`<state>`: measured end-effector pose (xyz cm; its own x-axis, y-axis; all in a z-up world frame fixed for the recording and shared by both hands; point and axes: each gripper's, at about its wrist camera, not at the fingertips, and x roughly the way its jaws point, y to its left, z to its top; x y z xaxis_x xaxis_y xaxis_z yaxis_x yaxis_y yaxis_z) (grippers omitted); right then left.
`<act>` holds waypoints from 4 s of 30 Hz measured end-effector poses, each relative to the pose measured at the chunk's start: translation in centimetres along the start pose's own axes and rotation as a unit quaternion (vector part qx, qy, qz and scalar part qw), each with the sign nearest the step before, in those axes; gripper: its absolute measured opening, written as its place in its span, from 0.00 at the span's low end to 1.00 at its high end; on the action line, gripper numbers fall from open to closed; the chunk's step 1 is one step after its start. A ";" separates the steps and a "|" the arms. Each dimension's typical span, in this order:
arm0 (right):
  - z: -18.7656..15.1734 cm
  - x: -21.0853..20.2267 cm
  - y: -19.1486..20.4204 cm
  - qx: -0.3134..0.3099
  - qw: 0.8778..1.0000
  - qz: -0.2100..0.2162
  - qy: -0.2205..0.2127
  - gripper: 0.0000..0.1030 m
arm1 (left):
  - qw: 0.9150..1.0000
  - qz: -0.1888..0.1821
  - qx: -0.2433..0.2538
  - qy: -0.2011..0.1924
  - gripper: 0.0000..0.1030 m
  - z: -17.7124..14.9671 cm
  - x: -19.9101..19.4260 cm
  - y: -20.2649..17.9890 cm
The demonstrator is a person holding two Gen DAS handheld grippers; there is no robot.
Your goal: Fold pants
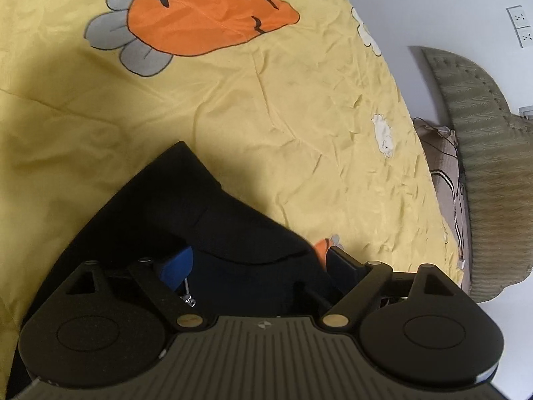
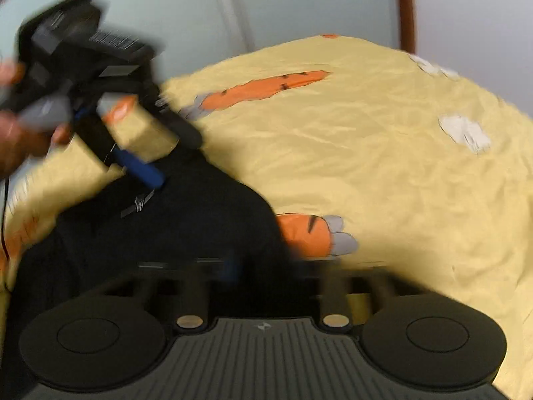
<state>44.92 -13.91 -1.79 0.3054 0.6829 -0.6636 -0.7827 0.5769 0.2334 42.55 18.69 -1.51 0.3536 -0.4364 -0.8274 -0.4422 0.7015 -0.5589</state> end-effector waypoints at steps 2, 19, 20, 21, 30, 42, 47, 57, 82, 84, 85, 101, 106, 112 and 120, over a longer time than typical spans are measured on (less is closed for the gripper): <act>-0.4 -0.3 3.0 -0.062 0.997 -0.041 -0.009 0.07 | 1.000 -0.008 -0.008 0.016 0.87 0.5 0.6 0.1; -8.1 -5.0 19.8 -0.349 0.892 -0.267 -0.103 0.06 | 0.998 -0.021 0.052 -0.039 0.04 -4.5 -3.4 0.8; -8.3 -5.2 20.3 -0.345 0.895 -0.265 -0.103 0.06 | 0.995 -0.015 0.077 -0.066 0.04 -5.9 -4.8 0.5; -8.4 -5.6 20.8 -0.342 0.897 -0.262 -0.102 0.06 | 0.990 -0.009 0.106 -0.095 0.04 -7.8 -6.4 0.3; -13.4 -8.2 31.2 -0.348 0.910 -0.205 -0.094 0.06 | 0.963 0.031 0.203 -0.175 0.04 -22.1 -13.9 5.0; -17.0 -5.4 34.9 -0.281 0.939 -0.186 -0.069 0.05 | 0.968 0.088 0.177 -0.152 0.04 -24.8 -11.5 11.6; -17.4 -4.7 35.5 -0.268 0.941 -0.193 -0.070 0.07 | 0.961 0.116 0.194 -0.163 0.11 -25.7 -10.6 11.7; -22.2 -15.7 34.2 -0.079 0.942 -0.288 -0.151 0.33 | 0.866 0.182 0.377 -0.275 0.79 -31.9 -12.7 6.5; -37.4 -26.3 17.3 0.548 0.734 -0.232 -0.327 0.06 | 0.560 0.042 0.817 -0.135 0.26 -43.9 0.3 -1.6; -37.3 -26.5 17.9 0.536 0.736 -0.242 -0.335 0.05 | 0.563 0.035 0.816 -0.128 0.14 -43.9 0.3 -1.5; -37.2 -26.7 18.3 0.530 0.738 -0.245 -0.337 0.05 | 0.565 0.030 0.815 -0.126 0.10 -44.0 0.2 -1.4; -39.3 -27.3 24.8 0.520 0.757 -0.263 -0.295 0.05 | 0.563 -0.022 0.824 -0.062 0.04 -45.2 -2.2 1.6; -40.0 -26.5 25.0 0.532 0.754 -0.261 -0.284 0.06 | 0.559 -0.023 0.827 -0.049 0.04 -45.2 -2.3 1.6; -40.6 -27.8 24.7 0.556 0.737 -0.250 -0.292 0.21 | 0.560 -0.048 0.827 -0.011 0.29 -45.0 -3.6 0.3; -43.5 -32.1 21.4 0.601 0.654 -0.293 -0.354 0.66 | 0.610 -0.119 0.782 -0.058 0.58 -46.5 -2.5 -6.4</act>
<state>-5.19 -42.99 -6.38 0.8700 -0.0225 -0.4925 0.4422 0.4771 0.7595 6.11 -10.90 1.60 0.3500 -0.6507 -0.6738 0.9267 0.3454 0.1479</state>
